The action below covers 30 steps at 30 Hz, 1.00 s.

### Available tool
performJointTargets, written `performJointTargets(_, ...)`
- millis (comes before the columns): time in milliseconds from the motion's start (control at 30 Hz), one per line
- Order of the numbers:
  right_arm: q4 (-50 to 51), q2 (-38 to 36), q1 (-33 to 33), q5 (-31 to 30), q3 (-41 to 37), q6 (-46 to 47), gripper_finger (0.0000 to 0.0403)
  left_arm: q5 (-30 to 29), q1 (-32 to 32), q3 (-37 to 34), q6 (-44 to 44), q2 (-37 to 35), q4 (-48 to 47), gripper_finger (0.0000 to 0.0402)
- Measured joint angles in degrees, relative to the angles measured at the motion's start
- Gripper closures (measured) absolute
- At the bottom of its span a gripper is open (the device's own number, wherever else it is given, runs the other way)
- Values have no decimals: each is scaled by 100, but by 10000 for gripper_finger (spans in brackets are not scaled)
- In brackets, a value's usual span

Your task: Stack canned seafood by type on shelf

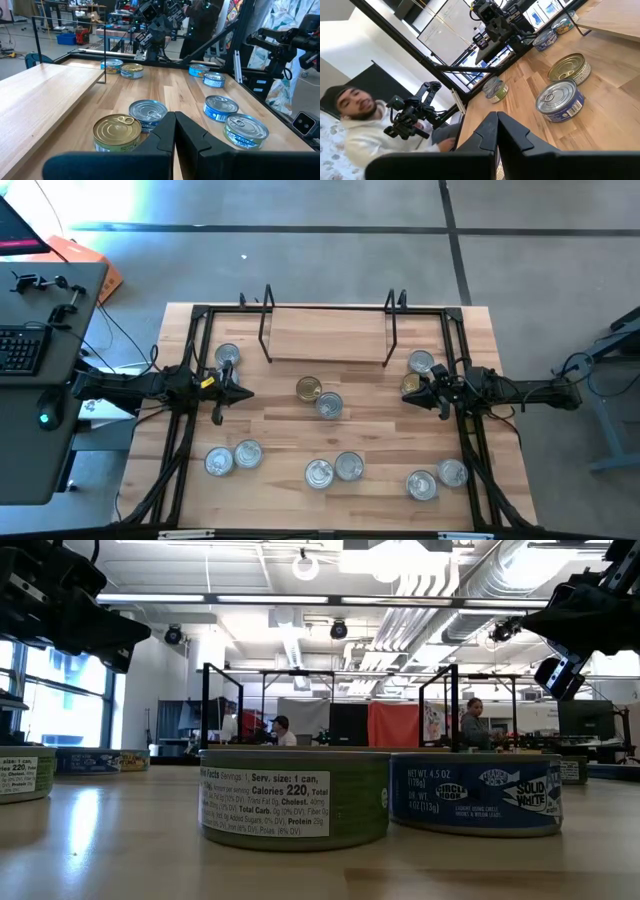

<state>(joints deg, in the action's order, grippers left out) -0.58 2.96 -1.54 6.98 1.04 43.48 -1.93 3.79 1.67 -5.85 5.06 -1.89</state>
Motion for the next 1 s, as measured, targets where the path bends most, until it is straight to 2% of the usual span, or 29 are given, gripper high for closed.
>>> performJointTargets(200,-1,2,-1,2,-2,0,402,0,-1,1,-20,2,20,401)
performJointTargets(433,0,1,-2,0,-2,0,402,31,-2,2,-868,0,260,401)
performJointTargets(500,-1,2,0,1,-2,0,402,321,6,-2,-962,27,498,401)
performJointTargets(567,-2,1,-2,0,-1,0,402,851,119,0,-635,160,1007,401)
performJointTargets(633,-2,2,-2,2,0,0,402,974,343,5,-108,386,1341,401)
performJointTargets(700,-2,2,-2,0,-2,0,402,684,624,6,505,720,1491,401)
performJointTargets(867,-2,2,-2,0,-2,0,402,-858,1262,2,1878,2127,2405,401)
performJointTargets(1000,-2,2,-2,0,-2,0,402,-1729,1396,2,2365,3370,3456,396)
